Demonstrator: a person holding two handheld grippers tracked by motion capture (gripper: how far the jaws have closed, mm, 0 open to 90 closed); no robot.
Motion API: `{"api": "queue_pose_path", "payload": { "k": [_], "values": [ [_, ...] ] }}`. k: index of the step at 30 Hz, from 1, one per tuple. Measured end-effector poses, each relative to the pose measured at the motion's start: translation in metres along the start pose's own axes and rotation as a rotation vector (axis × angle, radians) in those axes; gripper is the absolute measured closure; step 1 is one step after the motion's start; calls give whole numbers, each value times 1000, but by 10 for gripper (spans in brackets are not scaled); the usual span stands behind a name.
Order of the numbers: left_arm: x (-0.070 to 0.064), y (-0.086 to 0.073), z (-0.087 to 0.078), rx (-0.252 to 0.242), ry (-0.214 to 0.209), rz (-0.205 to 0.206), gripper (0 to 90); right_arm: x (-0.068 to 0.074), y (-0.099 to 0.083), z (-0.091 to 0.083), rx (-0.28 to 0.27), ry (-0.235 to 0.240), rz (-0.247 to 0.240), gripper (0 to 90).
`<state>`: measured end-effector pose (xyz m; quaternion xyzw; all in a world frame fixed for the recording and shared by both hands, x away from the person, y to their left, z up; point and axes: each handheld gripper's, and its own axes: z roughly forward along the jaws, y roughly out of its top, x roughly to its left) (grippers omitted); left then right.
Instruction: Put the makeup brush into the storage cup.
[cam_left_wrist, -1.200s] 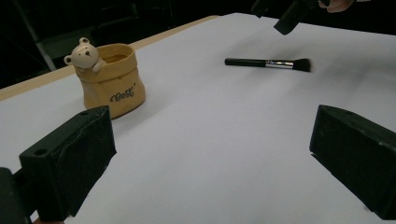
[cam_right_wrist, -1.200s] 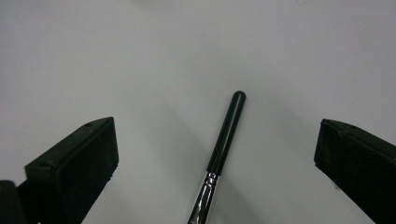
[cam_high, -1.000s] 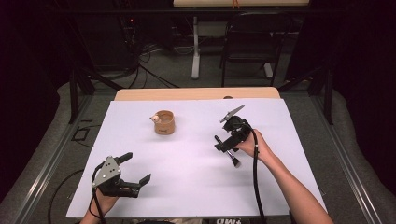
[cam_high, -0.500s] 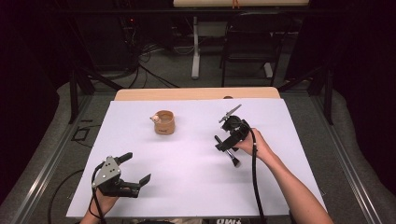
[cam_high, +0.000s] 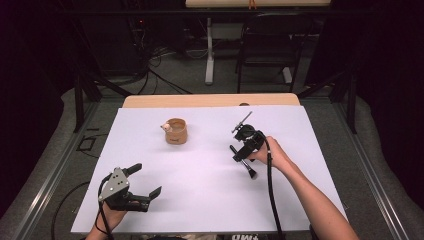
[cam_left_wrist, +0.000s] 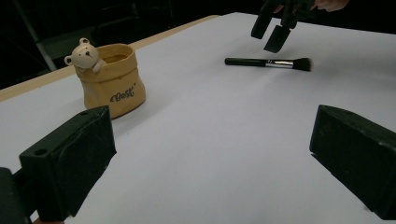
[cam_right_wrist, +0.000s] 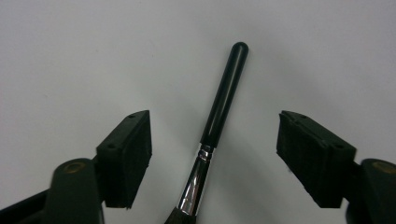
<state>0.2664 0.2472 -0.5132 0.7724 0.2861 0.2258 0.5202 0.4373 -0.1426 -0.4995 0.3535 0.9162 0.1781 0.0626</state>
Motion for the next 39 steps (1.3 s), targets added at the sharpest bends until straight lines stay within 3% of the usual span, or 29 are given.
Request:
{"api": "queue_pose_path", "payload": {
  "k": [3,10,14,15,16,19,21,25,26,27,29,30,31,32,33,35,36,38,39],
  "values": [
    [0,0,0,-1,0,-2,1,0,3,5,38,-10,13,384],
    [0,0,0,0,1,-2,1,-1,7,14,91,-5,33,494],
    [0,0,0,0,1,-2,1,-1,8,17,122,-1,24,534],
    [0,0,0,0,1,-2,1,-1,10,15,165,1,27,546],
    [0,0,0,0,1,-2,1,0,8,19,120,3,33,555],
    [0,0,0,0,2,-1,1,0,10,18,188,1,27,584],
    [0,0,0,0,2,-1,1,1,9,21,180,3,34,605],
    [0,0,0,0,1,-2,1,1,9,21,238,13,33,641],
    [0,0,0,-1,1,-1,1,0,8,22,224,1,26,647],
    [0,0,0,-1,1,-1,1,2,5,27,148,6,48,657],
    [0,0,0,-2,1,-2,1,2,5,27,153,7,55,664],
    [0,0,0,-1,1,-2,1,2,6,25,197,3,44,670],
    [0,0,0,-1,1,-1,1,1,9,20,278,-4,24,686],
    [0,0,0,-1,1,-1,1,2,6,23,234,0,33,689],
    [0,0,0,-1,1,0,1,3,6,24,231,2,27,693],
    [0,0,0,-4,2,-1,1,4,8,21,295,-5,15,696],
    [0,0,0,-4,2,-1,1,5,4,26,221,1,32,699],
    [0,0,0,-4,2,-1,1,5,6,23,296,5,20,701],
    [0,0,0,-4,1,-1,1,6,6,23,287,-6,22,703]
  ]
}}
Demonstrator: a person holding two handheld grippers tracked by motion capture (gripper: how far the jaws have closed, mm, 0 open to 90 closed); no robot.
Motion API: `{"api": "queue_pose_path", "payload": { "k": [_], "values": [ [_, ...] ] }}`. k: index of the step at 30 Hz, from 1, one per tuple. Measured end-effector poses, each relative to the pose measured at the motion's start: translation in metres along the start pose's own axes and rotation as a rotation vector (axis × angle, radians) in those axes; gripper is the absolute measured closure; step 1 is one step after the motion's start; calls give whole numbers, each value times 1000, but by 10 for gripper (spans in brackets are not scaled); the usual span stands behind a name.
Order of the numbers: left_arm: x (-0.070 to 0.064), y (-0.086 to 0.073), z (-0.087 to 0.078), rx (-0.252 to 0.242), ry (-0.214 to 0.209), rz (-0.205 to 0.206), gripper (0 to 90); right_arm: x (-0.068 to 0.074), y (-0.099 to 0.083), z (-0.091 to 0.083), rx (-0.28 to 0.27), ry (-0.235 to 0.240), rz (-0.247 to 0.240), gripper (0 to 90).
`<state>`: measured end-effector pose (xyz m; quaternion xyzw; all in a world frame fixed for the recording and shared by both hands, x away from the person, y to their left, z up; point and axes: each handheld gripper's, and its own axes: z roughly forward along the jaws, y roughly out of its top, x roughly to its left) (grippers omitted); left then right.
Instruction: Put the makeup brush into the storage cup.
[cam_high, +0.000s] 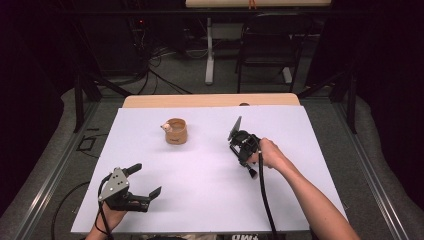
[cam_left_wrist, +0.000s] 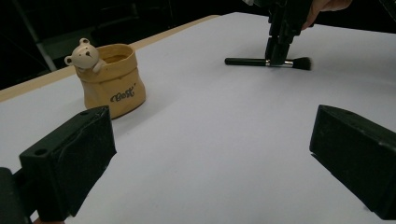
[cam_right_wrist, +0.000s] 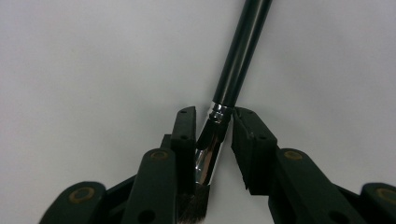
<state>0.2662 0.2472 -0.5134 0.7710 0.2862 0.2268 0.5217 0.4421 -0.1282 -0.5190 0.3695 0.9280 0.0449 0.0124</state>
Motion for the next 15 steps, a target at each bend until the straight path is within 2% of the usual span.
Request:
{"api": "queue_pose_path", "payload": {
  "k": [2,5,7,8,10,11,12,13,15],
  "values": [
    [0,0,0,0,0,0,1,0,0,0,-3,-2,-7,708],
    [0,0,0,0,1,-1,1,0,0,0,25,-2,-9,725],
    [0,0,0,4,-1,1,1,-1,0,-1,53,-1,-27,740],
    [0,0,0,4,-1,1,0,0,0,0,47,-6,-17,743],
    [0,0,0,5,-1,-1,1,-1,-1,0,52,-4,-34,753],
    [0,0,0,5,-1,-1,1,0,-2,3,16,-1,-24,753],
    [0,0,0,1,0,-2,1,1,-2,3,22,-3,-19,754],
    [0,0,0,1,0,-2,1,-1,-2,3,22,-6,-44,755],
    [0,0,0,1,0,-2,1,0,-2,2,37,-6,-30,756]
  ]
}}
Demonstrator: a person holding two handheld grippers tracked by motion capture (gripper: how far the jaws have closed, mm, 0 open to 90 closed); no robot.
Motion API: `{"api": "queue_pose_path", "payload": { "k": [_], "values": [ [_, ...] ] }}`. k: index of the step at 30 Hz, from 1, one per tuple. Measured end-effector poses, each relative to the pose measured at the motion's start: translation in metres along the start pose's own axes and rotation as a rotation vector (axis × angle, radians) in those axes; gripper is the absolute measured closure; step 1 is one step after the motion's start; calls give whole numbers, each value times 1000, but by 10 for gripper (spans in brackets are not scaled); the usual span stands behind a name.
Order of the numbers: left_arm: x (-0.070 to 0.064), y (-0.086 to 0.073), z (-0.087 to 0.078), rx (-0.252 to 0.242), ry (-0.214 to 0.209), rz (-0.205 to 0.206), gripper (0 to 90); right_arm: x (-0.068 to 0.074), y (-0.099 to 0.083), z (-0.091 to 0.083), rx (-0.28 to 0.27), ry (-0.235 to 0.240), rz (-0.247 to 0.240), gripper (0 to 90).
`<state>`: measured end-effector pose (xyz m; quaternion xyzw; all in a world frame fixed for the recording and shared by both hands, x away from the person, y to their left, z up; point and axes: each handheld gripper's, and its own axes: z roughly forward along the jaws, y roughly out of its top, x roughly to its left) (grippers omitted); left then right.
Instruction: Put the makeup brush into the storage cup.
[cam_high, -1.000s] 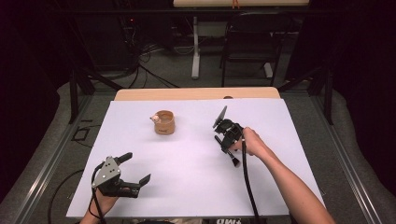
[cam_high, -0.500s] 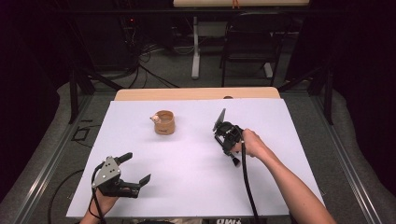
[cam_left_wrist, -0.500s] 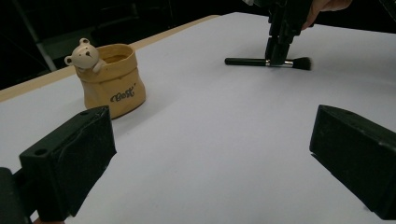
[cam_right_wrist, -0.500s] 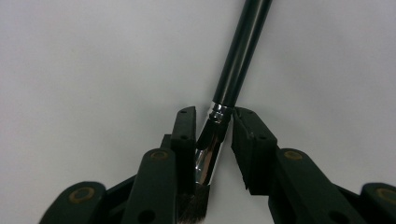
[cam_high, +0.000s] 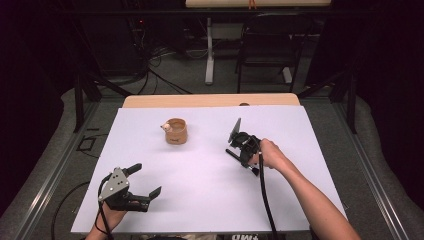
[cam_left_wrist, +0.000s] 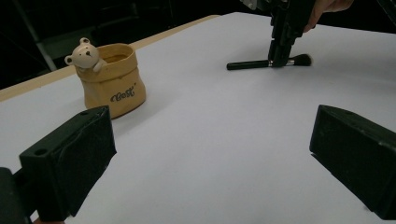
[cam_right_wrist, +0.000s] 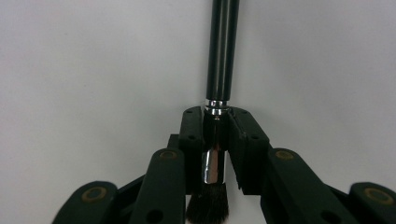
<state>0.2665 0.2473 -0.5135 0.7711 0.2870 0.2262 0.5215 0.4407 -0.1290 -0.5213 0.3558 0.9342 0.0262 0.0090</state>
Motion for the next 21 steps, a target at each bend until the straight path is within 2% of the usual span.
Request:
{"api": "queue_pose_path", "payload": {
  "k": [1,2,5,6,11,16,17,18,21],
  "values": [
    [0,0,0,1,0,1,0,1,0,2,-16,-2,-1,757],
    [0,0,0,2,0,2,1,0,0,2,-12,-6,-18,757],
    [0,0,0,5,-1,3,1,0,1,2,13,-9,-24,756],
    [0,0,0,6,-1,3,1,0,0,5,-12,-17,-28,757],
    [0,0,0,5,-1,3,1,0,0,3,2,-11,-45,767],
    [0,0,0,2,-1,4,1,-2,-1,4,-17,-2,-61,768],
    [0,0,0,1,-1,4,1,-2,-1,3,0,-6,-63,768],
    [0,0,0,1,-2,4,1,-2,-2,3,-10,4,-59,769],
    [-1,0,0,4,2,4,1,-2,-2,1,12,5,-68,769]
  ]
}}
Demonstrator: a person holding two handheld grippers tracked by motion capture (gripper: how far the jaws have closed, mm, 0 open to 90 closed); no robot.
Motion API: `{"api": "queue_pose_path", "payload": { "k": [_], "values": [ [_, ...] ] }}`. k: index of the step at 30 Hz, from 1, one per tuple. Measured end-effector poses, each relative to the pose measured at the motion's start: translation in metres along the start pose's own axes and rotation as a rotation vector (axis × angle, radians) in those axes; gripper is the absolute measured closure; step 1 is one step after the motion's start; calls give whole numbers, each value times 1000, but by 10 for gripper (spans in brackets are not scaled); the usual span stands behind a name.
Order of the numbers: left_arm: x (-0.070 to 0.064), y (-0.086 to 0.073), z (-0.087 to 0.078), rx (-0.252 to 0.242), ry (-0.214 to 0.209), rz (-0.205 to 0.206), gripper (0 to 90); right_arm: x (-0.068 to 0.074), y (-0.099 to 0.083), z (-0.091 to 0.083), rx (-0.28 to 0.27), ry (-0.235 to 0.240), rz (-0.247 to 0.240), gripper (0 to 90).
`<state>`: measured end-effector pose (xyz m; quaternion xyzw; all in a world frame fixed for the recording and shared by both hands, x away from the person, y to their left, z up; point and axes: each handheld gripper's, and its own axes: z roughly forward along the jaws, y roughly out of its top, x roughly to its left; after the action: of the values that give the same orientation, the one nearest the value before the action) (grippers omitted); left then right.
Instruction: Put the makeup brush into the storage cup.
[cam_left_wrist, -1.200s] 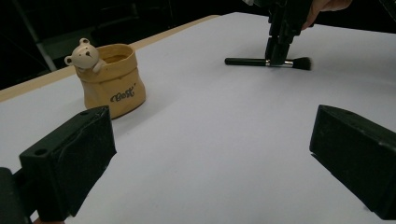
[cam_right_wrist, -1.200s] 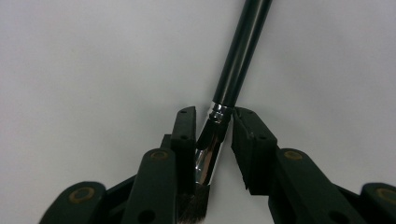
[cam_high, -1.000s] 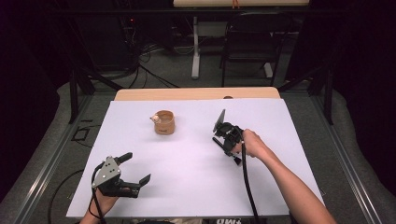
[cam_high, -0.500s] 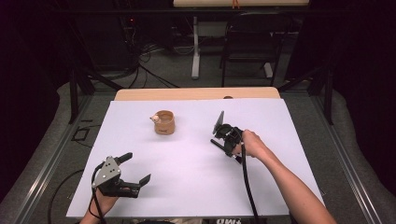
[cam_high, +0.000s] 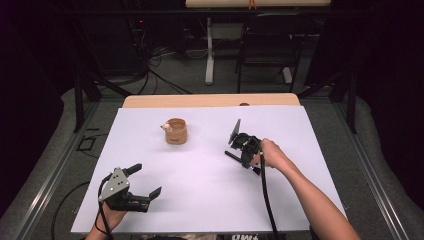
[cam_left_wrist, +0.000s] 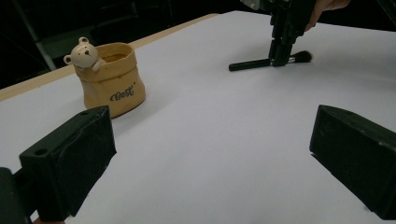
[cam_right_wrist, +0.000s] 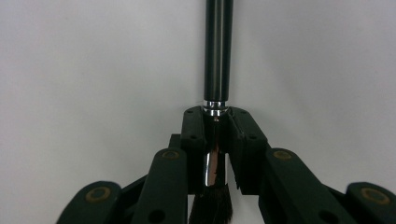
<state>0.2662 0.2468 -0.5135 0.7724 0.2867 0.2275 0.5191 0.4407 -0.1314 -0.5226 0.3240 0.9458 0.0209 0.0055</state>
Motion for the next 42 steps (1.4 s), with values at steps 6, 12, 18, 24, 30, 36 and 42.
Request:
{"api": "queue_pose_path", "payload": {
  "k": [6,12,18,24,30,36,42],
  "values": [
    [0,0,0,10,-8,1,1,2,-5,-7,-58,-6,-63,769],
    [0,0,0,13,-7,3,1,5,-7,-22,-61,-19,-98,770],
    [0,0,0,14,-6,3,1,7,-7,-33,-42,-23,-137,770],
    [0,0,1,14,-9,3,1,9,-7,-40,-89,-13,-154,770],
    [-1,0,1,14,-11,2,1,17,-5,-50,-121,-15,-182,770],
    [-1,1,2,28,-26,3,1,26,-4,-54,-146,-9,-205,769],
    [0,2,5,44,-48,1,1,32,-3,-57,-161,-9,-218,769]
  ]
}}
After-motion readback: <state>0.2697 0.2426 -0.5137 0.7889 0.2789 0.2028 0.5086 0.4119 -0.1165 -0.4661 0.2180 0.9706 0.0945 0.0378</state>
